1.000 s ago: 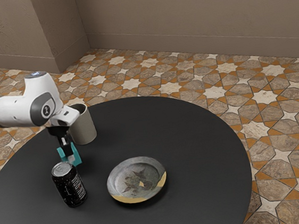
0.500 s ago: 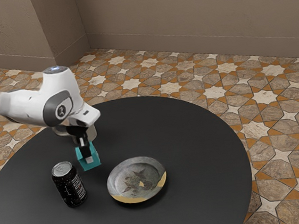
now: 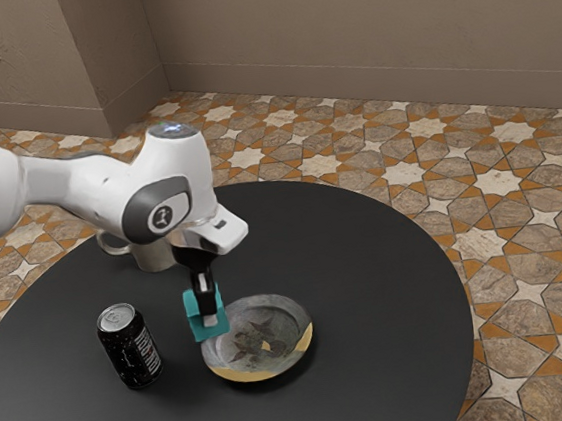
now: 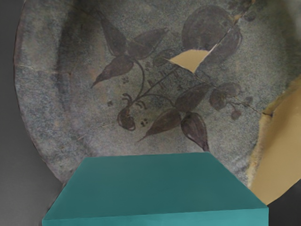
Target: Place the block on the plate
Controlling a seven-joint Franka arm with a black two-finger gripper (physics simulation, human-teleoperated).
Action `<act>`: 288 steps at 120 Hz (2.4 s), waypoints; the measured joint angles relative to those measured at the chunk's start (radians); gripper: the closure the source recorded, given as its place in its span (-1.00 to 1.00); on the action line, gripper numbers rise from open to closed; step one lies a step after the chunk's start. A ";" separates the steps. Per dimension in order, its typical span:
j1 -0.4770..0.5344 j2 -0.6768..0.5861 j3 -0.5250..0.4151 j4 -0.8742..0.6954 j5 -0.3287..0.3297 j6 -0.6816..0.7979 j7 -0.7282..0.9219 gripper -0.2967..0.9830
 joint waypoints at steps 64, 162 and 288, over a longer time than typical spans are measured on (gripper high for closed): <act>0.002 0.099 -0.176 0.132 0.093 -0.040 -0.176 0.05; 0.020 0.113 -0.202 0.227 0.109 -0.101 -0.260 -0.50; 0.043 0.003 0.015 0.537 0.013 -0.436 -0.352 -0.54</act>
